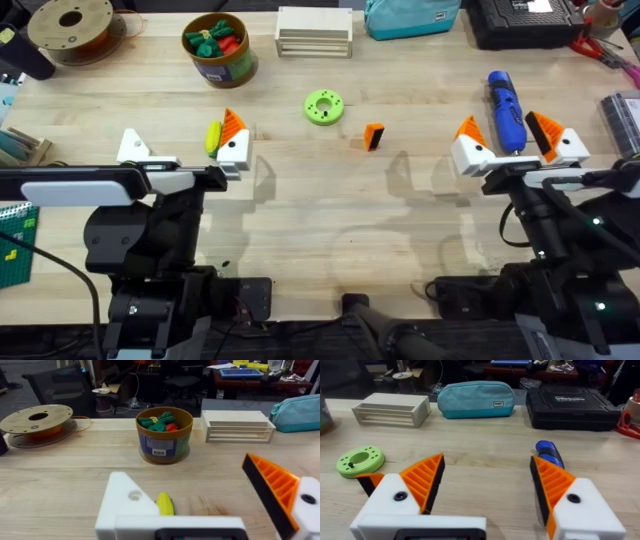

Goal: Pick up the gripper from the table and insert it into the empty holder that is missing its gripper. Then pick up a screw, insert it into the mounting hole, and use the screwdriver to tighten it. Finally, clean up the table by picking up the vegetable and placing it into the bucket.

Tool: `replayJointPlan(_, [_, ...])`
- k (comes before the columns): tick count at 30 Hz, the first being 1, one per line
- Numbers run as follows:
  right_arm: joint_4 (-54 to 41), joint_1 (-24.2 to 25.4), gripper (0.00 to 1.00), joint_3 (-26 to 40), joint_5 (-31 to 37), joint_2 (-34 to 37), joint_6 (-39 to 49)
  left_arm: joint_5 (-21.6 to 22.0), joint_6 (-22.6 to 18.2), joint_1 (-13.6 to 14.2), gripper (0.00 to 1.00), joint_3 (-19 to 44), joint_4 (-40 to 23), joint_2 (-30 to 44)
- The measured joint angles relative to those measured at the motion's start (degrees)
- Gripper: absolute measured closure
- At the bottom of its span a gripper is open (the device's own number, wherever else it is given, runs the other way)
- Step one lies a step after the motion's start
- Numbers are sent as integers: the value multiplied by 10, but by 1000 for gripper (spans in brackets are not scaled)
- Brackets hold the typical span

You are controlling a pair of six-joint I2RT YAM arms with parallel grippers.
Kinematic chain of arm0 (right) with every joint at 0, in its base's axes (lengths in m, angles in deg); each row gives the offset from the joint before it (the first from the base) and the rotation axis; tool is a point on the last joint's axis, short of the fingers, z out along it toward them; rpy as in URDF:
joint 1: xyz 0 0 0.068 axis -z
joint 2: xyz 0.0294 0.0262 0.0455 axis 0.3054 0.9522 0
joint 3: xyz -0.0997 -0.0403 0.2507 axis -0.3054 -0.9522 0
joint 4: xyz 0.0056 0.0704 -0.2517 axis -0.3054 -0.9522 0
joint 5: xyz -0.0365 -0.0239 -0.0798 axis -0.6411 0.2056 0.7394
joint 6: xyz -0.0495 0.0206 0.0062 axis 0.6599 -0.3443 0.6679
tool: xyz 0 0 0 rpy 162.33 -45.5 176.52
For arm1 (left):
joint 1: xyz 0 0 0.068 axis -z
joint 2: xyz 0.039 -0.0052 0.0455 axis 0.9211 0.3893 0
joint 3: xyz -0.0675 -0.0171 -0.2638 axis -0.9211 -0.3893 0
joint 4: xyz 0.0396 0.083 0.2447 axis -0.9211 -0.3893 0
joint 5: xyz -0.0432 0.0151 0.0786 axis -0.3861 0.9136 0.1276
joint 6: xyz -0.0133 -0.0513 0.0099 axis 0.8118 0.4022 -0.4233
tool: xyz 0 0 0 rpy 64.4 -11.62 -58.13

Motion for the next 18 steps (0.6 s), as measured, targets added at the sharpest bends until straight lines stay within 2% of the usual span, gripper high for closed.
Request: replayJointPlan(18, [-8,0,10,2,0,0,0,0,-4,0,15,0,-22,0])
